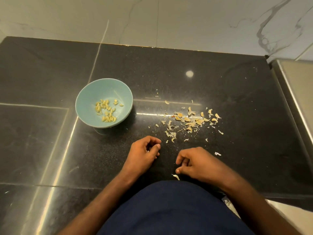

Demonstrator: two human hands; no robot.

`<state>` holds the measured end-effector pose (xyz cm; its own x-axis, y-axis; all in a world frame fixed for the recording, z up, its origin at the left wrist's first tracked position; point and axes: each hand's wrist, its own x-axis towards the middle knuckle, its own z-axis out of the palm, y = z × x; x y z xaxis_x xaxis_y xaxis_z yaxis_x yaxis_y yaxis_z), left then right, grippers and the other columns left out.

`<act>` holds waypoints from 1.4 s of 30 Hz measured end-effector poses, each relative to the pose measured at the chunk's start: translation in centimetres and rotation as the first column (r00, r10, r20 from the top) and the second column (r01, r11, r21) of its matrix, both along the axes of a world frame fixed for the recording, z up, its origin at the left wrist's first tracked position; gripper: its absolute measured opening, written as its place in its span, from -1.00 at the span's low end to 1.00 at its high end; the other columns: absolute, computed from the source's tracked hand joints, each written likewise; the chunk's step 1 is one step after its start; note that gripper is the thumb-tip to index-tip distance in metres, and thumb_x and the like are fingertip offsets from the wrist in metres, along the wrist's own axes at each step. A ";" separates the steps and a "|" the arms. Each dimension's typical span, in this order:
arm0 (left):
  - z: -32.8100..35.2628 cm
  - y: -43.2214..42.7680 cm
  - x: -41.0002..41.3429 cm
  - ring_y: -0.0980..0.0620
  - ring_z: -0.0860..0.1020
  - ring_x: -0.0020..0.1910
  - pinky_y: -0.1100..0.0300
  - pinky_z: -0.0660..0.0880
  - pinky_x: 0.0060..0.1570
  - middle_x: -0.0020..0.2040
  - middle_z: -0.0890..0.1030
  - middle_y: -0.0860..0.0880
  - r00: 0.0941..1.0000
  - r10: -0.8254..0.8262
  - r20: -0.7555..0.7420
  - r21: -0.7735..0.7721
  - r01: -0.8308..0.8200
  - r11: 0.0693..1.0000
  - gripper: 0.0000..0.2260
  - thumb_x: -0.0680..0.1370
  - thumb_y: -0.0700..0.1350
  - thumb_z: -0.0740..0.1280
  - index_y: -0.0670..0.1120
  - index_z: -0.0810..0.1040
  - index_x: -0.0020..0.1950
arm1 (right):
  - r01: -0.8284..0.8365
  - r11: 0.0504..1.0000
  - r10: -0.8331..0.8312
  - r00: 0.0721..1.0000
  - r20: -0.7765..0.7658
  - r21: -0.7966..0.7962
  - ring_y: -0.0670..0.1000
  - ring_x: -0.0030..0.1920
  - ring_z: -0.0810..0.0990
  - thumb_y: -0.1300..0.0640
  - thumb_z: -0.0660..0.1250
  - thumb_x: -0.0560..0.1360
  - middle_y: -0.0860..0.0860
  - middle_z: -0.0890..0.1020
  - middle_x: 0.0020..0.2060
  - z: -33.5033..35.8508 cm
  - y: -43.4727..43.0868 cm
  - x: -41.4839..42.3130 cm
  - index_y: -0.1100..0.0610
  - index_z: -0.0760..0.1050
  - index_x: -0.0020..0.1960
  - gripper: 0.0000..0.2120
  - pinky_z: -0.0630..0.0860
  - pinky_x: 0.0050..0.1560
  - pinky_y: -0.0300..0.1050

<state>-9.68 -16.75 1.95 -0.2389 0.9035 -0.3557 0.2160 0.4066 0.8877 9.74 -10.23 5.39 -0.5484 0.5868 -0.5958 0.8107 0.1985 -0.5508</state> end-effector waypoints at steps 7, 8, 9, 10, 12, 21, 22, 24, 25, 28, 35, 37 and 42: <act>-0.1 0.1 0.3 0.17 0.60 -0.27 0.14 0.62 -0.17 -0.17 0.65 -0.02 0.999 0.008 -0.043 0.003 -0.008 1.000 -0.86 0.59 -0.21 0.35 0.05 0.60 -0.01 | -0.190 0.975 0.176 0.977 0.118 0.117 -0.05 -0.15 0.62 0.01 0.47 0.47 -0.10 0.64 -0.22 -1.3 -1.3 -1.0 0.03 0.59 -0.11 -0.89 0.61 -0.04 0.00; -0.1 0.1 0.4 0.17 0.60 -0.27 0.15 0.61 -0.16 -0.18 0.65 0.00 0.999 0.008 -0.052 0.002 -0.008 1.000 -0.86 0.59 -0.19 0.35 0.06 0.61 -0.02 | -0.195 0.973 0.182 0.976 0.116 0.121 -0.05 -0.16 0.63 0.03 0.45 0.48 -0.10 0.64 -0.23 -1.4 -1.3 -1.0 0.03 0.58 -0.13 -0.91 0.61 -0.05 0.00; 0.0 0.0 0.5 0.17 0.60 -0.25 0.16 0.61 -0.15 -0.19 0.65 0.02 0.998 0.006 -0.064 0.003 -0.006 1.000 -0.87 0.59 -0.17 0.36 0.06 0.61 -0.02 | -0.188 0.975 0.176 0.979 0.103 0.118 -0.07 -0.18 0.63 0.05 0.43 0.49 -0.10 0.63 -0.25 -1.4 -1.3 -0.9 0.03 0.58 -0.15 -0.92 0.61 -0.06 -0.02; 0.0 0.0 0.5 0.15 0.61 -0.23 0.17 0.60 -0.14 -0.19 0.66 0.04 0.998 0.001 -0.070 0.004 -0.001 1.000 -0.89 0.59 -0.15 0.36 0.06 0.62 -0.03 | -0.149 0.983 0.143 0.988 0.065 0.111 -0.09 -0.20 0.63 0.09 0.41 0.49 -0.09 0.64 -0.26 -1.4 -1.2 -0.9 0.03 0.58 -0.16 -0.93 0.61 -0.10 -0.06; 0.5 0.0 0.8 0.11 0.62 -0.21 0.20 0.59 -0.18 -0.19 0.67 0.02 1.000 -0.015 -0.020 0.000 0.015 1.000 -0.91 0.60 -0.13 0.36 0.04 0.63 -0.03 | 0.046 0.996 -0.039 0.995 -0.094 0.071 -0.10 -0.26 0.63 0.17 0.41 0.49 -0.06 0.65 -0.28 -0.9 -0.9 -1.1 0.04 0.59 -0.16 -0.93 0.60 -0.19 -0.14; 5.8 0.0 1.2 0.04 0.68 -0.15 0.21 0.60 -0.18 -0.14 0.72 0.01 0.988 -0.037 0.149 0.291 -0.008 0.957 -0.85 0.56 -0.24 0.40 -0.03 0.69 0.04 | 0.462 0.700 -0.713 0.423 -0.559 -0.544 0.07 -0.21 0.68 0.26 0.39 0.47 0.17 0.70 -0.21 4.4 0.2 -2.5 0.29 0.59 0.06 -0.82 0.63 -0.18 -0.15; 6.4 0.2 1.0 0.05 0.68 -0.14 0.22 0.59 -0.16 -0.14 0.72 0.02 0.990 -0.039 0.133 0.314 -0.005 0.949 -0.86 0.55 -0.24 0.40 -0.04 0.69 0.04 | 0.454 0.685 -0.727 0.384 -0.569 -0.569 0.06 -0.22 0.67 0.23 0.39 0.44 0.16 0.69 -0.22 5.0 0.2 -2.7 0.30 0.59 0.05 -0.78 0.63 -0.19 -0.15; 7.4 0.4 0.7 0.06 0.69 -0.11 0.22 0.60 -0.11 -0.12 0.72 0.04 0.993 -0.040 0.111 0.359 -0.003 0.933 -0.86 0.54 -0.22 0.41 -0.05 0.69 0.05 | 0.449 0.676 -0.733 0.323 -0.599 -0.585 0.05 -0.23 0.66 0.21 0.39 0.41 0.16 0.69 -0.22 6.0 0.1 -3.1 0.31 0.58 0.05 -0.75 0.63 -0.21 -0.16; 7.9 0.5 0.6 0.05 0.69 -0.09 0.20 0.61 -0.08 -0.11 0.72 0.05 0.994 -0.038 0.100 0.381 -0.003 0.925 -0.87 0.54 -0.21 0.42 -0.04 0.69 0.05 | 0.446 0.675 -0.732 0.298 -0.613 -0.588 0.05 -0.23 0.66 0.21 0.39 0.40 0.16 0.69 -0.22 6.5 0.0 -3.2 0.31 0.58 0.04 -0.75 0.63 -0.21 -0.16; 8.9 0.6 0.4 -0.01 0.68 -0.07 0.12 0.63 -0.05 -0.10 0.71 0.04 0.996 -0.042 0.080 0.432 0.003 0.902 -0.88 0.54 -0.12 0.40 0.01 0.68 0.05 | 0.451 0.675 -0.723 0.249 -0.644 -0.584 0.07 -0.23 0.67 0.21 0.41 0.38 0.18 0.70 -0.21 7.7 -0.4 -3.7 0.30 0.60 0.02 -0.74 0.63 -0.21 -0.16; 10.4 0.9 -0.7 0.01 0.67 -0.09 0.15 0.62 -0.09 -0.11 0.70 0.06 0.994 -0.107 0.029 0.444 0.084 0.892 -0.88 0.55 -0.08 0.39 0.00 0.68 0.04 | 0.465 0.746 -0.636 0.287 -0.716 -0.477 0.10 -0.25 0.68 0.21 0.41 0.38 0.20 0.71 -0.25 9.0 -0.3 -4.0 0.26 0.64 -0.04 -0.82 0.64 -0.23 -0.14; 10.7 1.2 -0.8 0.06 0.68 -0.08 0.23 0.60 -0.08 -0.10 0.71 0.09 0.993 -0.115 0.027 0.458 0.090 0.884 -0.87 0.54 -0.11 0.39 -0.01 0.68 0.05 | 0.477 0.738 -0.639 0.265 -0.722 -0.478 0.10 -0.26 0.68 0.20 0.41 0.37 0.20 0.70 -0.25 9.1 -0.2 -4.2 0.27 0.64 -0.05 -0.81 0.64 -0.24 -0.14; 10.8 1.9 -0.9 0.12 0.67 -0.14 0.29 0.57 -0.13 -0.14 0.71 0.10 0.994 -0.104 0.030 0.478 0.077 0.875 -0.86 0.53 -0.15 0.40 0.00 0.69 0.05 | 0.505 0.726 -0.632 0.223 -0.742 -0.467 0.08 -0.29 0.68 0.23 0.41 0.38 0.20 0.70 -0.28 9.2 0.3 -4.7 0.33 0.61 -0.04 -0.79 0.62 -0.29 -0.18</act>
